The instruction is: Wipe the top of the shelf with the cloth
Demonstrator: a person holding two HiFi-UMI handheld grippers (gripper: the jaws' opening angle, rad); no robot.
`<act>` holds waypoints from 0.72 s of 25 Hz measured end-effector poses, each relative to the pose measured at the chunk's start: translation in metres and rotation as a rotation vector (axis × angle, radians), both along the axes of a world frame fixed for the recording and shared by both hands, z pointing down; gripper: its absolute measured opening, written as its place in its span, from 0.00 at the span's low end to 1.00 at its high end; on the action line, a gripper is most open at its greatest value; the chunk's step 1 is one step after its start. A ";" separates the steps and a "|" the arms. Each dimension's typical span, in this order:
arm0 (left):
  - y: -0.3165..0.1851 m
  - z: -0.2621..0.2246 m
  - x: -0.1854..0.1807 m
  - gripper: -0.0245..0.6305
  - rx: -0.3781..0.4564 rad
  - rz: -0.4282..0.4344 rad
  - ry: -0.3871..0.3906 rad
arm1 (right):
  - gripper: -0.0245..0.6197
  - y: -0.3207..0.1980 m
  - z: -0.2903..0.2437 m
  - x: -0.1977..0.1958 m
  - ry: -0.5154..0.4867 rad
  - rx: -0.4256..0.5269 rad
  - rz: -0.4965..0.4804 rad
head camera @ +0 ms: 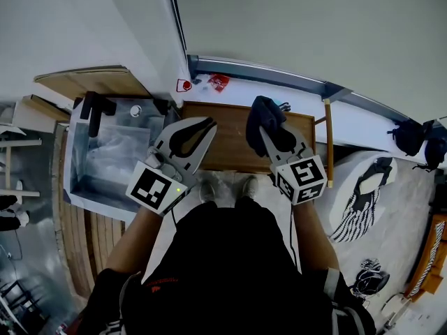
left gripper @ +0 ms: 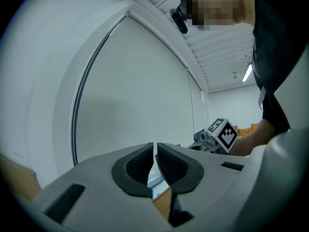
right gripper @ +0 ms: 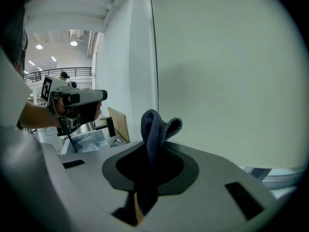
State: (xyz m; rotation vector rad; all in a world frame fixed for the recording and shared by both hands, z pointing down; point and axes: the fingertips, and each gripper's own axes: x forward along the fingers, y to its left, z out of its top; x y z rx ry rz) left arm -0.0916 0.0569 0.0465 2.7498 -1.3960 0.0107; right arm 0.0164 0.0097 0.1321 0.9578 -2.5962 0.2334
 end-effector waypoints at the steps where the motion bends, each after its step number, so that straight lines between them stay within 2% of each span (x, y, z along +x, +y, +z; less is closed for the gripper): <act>1: 0.000 0.000 0.001 0.10 -0.002 0.000 0.000 | 0.13 -0.001 0.000 0.001 0.000 -0.001 0.000; 18: -0.005 0.002 0.007 0.10 -0.010 0.000 0.001 | 0.13 -0.004 0.003 0.005 -0.005 -0.014 -0.002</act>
